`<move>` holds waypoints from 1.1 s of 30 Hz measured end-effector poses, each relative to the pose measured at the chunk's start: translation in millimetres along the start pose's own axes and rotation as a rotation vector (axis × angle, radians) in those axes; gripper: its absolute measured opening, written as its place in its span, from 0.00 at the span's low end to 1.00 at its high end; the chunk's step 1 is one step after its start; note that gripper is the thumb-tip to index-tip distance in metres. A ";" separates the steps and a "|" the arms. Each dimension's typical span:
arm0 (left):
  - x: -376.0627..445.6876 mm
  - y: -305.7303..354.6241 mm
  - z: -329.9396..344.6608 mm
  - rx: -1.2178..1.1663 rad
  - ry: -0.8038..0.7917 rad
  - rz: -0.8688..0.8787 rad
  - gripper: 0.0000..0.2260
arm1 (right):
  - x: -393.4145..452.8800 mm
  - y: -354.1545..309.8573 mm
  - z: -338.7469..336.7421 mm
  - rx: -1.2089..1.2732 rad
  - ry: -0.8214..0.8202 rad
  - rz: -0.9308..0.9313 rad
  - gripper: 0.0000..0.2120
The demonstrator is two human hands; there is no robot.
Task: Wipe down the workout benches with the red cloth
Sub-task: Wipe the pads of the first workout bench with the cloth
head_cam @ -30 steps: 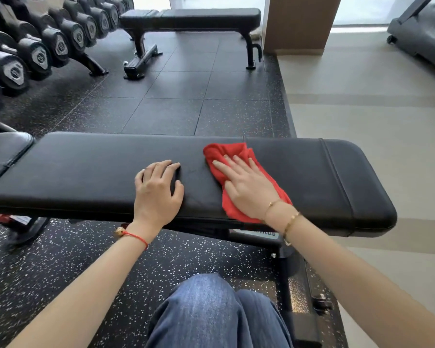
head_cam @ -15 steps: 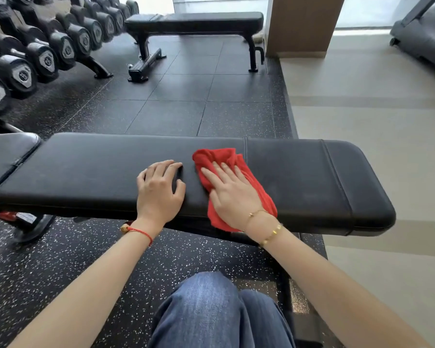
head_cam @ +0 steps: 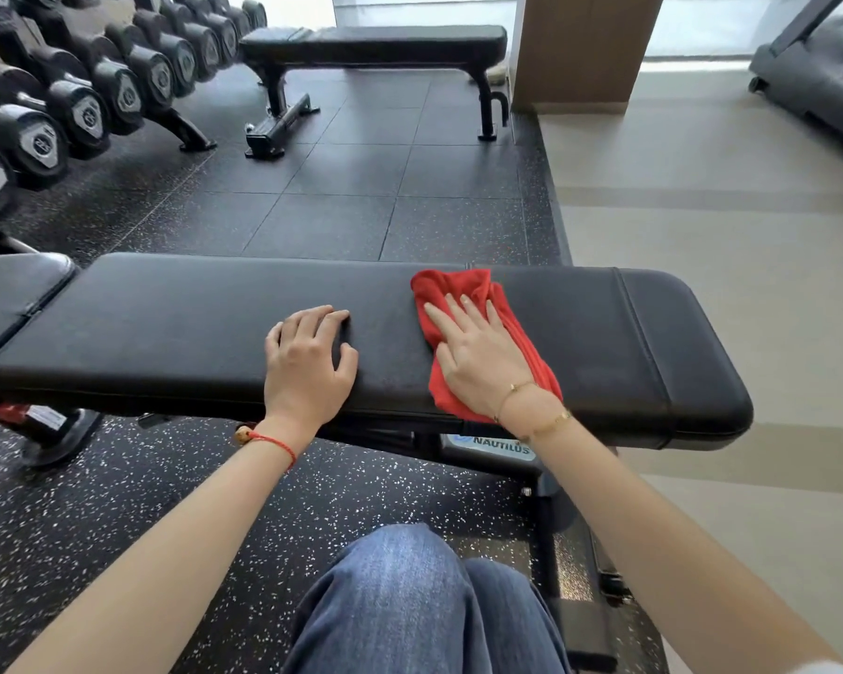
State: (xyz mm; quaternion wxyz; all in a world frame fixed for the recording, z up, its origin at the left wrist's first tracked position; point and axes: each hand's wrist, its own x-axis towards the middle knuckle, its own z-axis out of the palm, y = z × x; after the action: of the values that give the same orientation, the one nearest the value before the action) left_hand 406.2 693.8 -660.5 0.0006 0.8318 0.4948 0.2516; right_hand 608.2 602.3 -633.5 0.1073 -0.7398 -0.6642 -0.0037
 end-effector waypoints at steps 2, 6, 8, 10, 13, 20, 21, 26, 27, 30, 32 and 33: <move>-0.3 1.1 -0.8 0.006 -0.005 -0.004 0.21 | -18.2 -2.1 2.0 0.015 0.017 -0.036 0.27; -1.0 4.8 -1.6 0.001 -0.011 -0.016 0.21 | 6.9 -2.7 3.2 0.017 -0.011 0.019 0.26; -0.8 5.0 -2.1 0.000 -0.009 -0.020 0.21 | 37.7 -8.6 2.4 0.028 -0.036 0.057 0.26; -0.4 4.2 -2.9 0.004 -0.005 -0.021 0.20 | 61.7 -21.0 2.9 0.046 -0.068 0.079 0.26; 0.9 3.9 -4.1 -0.002 0.002 -0.023 0.20 | 64.7 -49.6 9.1 0.043 -0.084 0.012 0.26; 0.0 1.9 -3.6 -0.019 -0.008 -0.016 0.20 | 1.3 -49.1 13.5 0.019 -0.002 -0.093 0.27; -0.3 2.1 -3.4 -0.022 -0.009 -0.015 0.20 | -1.2 -39.0 11.3 0.005 0.003 -0.066 0.27; -1.4 5.2 -5.4 -0.033 -0.008 -0.023 0.20 | 42.0 -0.8 -4.3 0.003 -0.078 0.096 0.27; -1.3 5.6 -6.1 -0.033 -0.007 -0.024 0.20 | 50.6 1.1 -5.9 0.008 -0.093 0.117 0.27; -2.0 6.2 -6.3 -0.038 -0.010 -0.021 0.20 | 48.7 -0.3 -4.7 0.015 -0.093 0.115 0.27; -2.5 6.0 -7.2 -0.041 -0.013 -0.020 0.20 | 28.2 -2.2 -3.0 0.042 -0.076 0.073 0.27; -2.7 6.0 -7.6 -0.039 -0.018 -0.017 0.20 | 14.5 -2.3 -2.7 0.051 -0.058 0.052 0.27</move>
State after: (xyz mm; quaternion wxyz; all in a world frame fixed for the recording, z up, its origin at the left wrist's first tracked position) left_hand 407.0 686.7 -653.5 0.0232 0.8296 0.4968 0.2537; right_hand 608.0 616.3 -628.3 0.1068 -0.7536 -0.6475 0.0373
